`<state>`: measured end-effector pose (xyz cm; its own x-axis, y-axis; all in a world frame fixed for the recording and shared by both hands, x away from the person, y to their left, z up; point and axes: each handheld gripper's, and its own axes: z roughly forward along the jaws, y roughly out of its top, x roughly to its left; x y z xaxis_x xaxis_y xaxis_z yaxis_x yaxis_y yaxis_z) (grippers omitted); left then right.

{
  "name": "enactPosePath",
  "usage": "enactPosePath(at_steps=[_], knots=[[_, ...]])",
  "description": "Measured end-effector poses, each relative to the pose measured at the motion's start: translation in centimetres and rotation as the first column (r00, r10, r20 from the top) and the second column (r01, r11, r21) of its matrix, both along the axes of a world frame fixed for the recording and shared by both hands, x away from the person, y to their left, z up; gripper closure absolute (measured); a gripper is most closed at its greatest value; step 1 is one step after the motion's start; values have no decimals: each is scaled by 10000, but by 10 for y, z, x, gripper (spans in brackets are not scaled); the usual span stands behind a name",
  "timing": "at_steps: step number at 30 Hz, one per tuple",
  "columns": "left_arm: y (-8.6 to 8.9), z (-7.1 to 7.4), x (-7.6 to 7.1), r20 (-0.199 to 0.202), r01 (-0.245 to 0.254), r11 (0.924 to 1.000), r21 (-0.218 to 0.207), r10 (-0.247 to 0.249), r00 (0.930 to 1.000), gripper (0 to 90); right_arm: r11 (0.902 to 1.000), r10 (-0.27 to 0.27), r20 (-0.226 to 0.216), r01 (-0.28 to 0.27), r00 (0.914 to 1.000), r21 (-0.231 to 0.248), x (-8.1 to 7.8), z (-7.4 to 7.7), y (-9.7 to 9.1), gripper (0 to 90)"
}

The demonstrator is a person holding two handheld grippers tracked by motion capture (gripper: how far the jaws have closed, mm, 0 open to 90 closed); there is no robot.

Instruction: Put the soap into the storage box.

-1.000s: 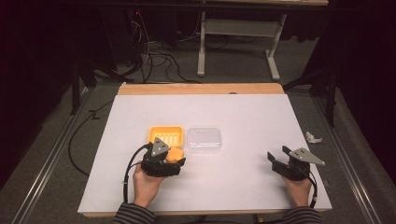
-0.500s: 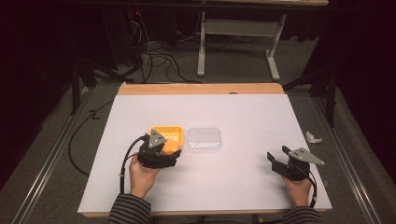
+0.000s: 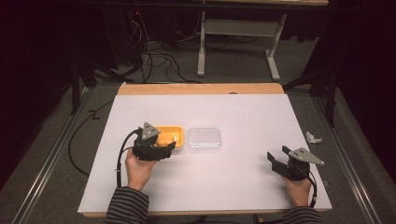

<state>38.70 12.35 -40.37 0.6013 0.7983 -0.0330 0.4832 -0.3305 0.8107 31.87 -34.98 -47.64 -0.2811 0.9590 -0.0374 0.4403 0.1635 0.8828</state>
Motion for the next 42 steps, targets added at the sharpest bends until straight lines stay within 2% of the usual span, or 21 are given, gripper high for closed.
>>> enactPosePath(at_steps=[7,18,29,35,42], knots=[[2,0,10,-4,-290,9996,-61,290,9996,265,10000,-9,-15,9,10000,28,0,0,0,318],[8,-10,27,-270,-792,9968,-86,789,9965,265,10000,27,-24,-27,10000,-14,1,0,0,318],[10,-19,39,-266,-1200,9928,-44,1199,9924,265,10000,17,-14,-17,10000,-12,0,0,0,317],[6,-27,44,-287,-1277,9913,312,1285,9913,265,10000,-9,-26,9,10000,-3,0,0,0,317],[1,-35,50,-407,-1223,9912,515,1245,9914,265,10000,-32,-47,32,10000,7,0,0,0,317]])
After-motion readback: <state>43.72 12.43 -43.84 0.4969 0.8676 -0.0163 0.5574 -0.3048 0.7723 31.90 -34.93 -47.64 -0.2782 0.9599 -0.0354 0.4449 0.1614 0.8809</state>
